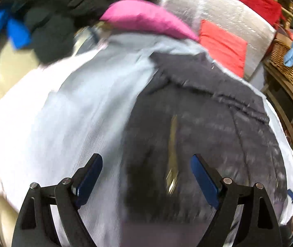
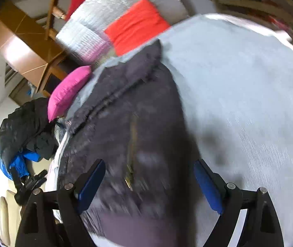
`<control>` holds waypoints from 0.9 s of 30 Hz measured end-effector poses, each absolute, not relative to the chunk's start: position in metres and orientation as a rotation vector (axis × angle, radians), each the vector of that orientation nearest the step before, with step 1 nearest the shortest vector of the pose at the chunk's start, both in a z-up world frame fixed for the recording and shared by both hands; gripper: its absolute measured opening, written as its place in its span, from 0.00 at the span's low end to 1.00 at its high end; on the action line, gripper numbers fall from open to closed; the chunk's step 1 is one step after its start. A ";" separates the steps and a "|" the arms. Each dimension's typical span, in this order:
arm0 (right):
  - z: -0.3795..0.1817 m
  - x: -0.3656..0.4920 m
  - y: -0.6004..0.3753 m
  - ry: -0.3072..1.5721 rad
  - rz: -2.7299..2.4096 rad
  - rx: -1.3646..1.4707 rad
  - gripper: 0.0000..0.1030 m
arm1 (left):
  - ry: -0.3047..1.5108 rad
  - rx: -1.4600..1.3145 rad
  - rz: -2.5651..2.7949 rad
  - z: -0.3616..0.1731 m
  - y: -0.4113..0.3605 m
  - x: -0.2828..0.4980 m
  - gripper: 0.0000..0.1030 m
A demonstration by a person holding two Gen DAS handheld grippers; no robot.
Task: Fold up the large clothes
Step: 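Grasp the jacket hem with both tools and fold the jacket in half lengthwise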
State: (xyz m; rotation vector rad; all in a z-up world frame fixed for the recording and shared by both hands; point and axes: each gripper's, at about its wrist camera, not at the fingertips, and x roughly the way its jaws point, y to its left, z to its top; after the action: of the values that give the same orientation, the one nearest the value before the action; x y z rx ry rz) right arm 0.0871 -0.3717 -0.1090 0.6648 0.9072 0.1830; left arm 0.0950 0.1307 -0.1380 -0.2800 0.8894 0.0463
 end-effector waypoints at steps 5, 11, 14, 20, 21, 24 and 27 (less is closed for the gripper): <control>-0.133 0.058 -0.376 0.927 0.166 0.738 0.87 | 0.917 -0.341 0.073 -0.159 0.142 0.071 0.85; -0.144 0.052 -0.361 0.947 0.217 0.729 0.88 | 0.960 -0.364 0.107 -0.179 0.143 0.065 0.85; -0.143 0.048 -0.357 0.938 0.225 0.745 0.88 | 0.963 -0.358 0.111 -0.182 0.138 0.061 0.85; -0.141 0.045 -0.345 0.954 0.267 0.732 0.88 | 0.968 -0.323 0.119 -0.183 0.132 0.056 0.85; -0.142 0.045 -0.344 0.956 0.263 0.732 0.88 | 0.970 -0.324 0.119 -0.184 0.132 0.056 0.85; -0.144 0.045 -0.341 0.954 0.255 0.731 0.88 | 0.985 -0.326 0.120 -0.189 0.132 0.055 0.85; -0.144 0.045 -0.338 0.954 0.259 0.729 0.88 | 0.994 -0.312 0.117 -0.193 0.131 0.055 0.85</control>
State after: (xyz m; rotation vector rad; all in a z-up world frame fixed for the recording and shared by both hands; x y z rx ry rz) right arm 0.0445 -0.3379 -0.1440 0.7287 0.9542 0.2594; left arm 0.0547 0.1309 -0.1934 -0.3116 0.9944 0.1173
